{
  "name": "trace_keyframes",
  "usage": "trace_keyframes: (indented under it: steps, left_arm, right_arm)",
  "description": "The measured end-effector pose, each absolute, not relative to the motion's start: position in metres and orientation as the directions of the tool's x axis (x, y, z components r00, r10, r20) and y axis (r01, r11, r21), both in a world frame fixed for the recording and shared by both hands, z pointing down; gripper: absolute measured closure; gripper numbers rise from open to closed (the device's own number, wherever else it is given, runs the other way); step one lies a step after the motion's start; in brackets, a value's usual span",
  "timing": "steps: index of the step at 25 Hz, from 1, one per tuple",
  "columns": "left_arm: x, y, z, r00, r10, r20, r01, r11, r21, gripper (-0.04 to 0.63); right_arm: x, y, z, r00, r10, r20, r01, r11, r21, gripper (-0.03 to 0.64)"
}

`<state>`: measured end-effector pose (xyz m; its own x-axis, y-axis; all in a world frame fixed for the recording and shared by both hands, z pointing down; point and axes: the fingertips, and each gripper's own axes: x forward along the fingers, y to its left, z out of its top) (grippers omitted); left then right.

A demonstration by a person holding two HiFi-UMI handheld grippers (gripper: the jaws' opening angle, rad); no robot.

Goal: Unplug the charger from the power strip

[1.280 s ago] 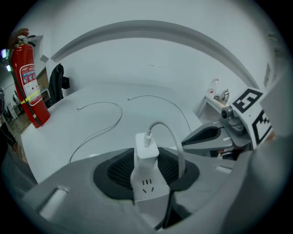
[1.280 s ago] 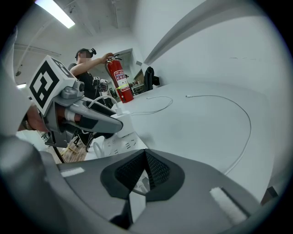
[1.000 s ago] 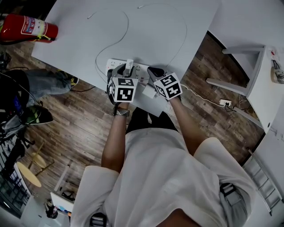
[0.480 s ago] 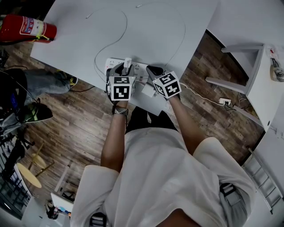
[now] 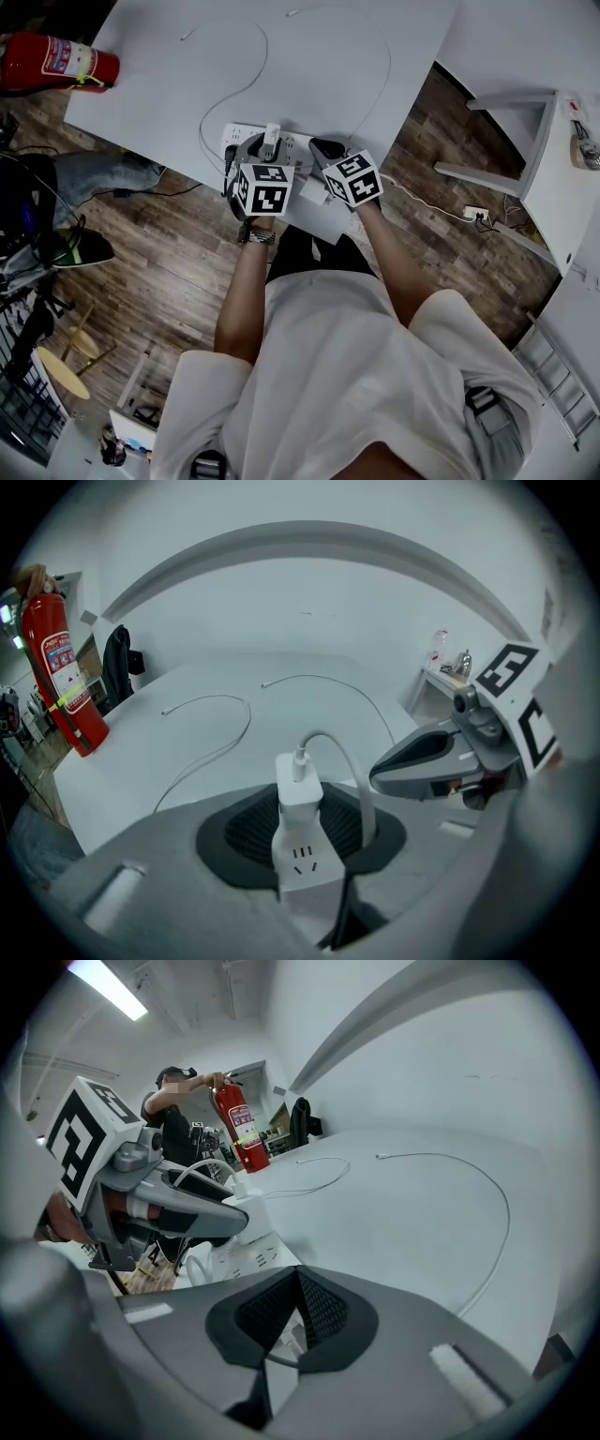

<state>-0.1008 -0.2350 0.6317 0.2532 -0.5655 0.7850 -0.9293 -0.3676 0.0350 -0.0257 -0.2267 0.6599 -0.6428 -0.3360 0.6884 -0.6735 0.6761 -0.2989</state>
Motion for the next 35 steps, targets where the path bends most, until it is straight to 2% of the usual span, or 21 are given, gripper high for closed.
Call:
trace_keyframes:
  steps: [14,29,35]
  left_arm:
    - [-0.108,-0.236,0.631,0.306,-0.573,0.761,-0.947,-0.268,0.179,0.454]
    - [-0.099,-0.237,0.62,0.259,-0.611,0.748,-0.929,-0.369,0.02,0.456]
    - [-0.107,-0.244,0.615,0.282,-0.619,0.733,-0.941,-0.329,0.084,0.456]
  right_arm:
    - [-0.025,-0.226,0.661,-0.639,-0.346,0.687,-0.68,0.672,-0.294,0.615]
    - [-0.024,-0.227,0.661,-0.632,-0.357,0.688,-0.689,0.666,-0.287,0.615]
    - [-0.025,-0.225,0.661,-0.629,-0.359,0.689,-0.693,0.661,-0.288,0.615]
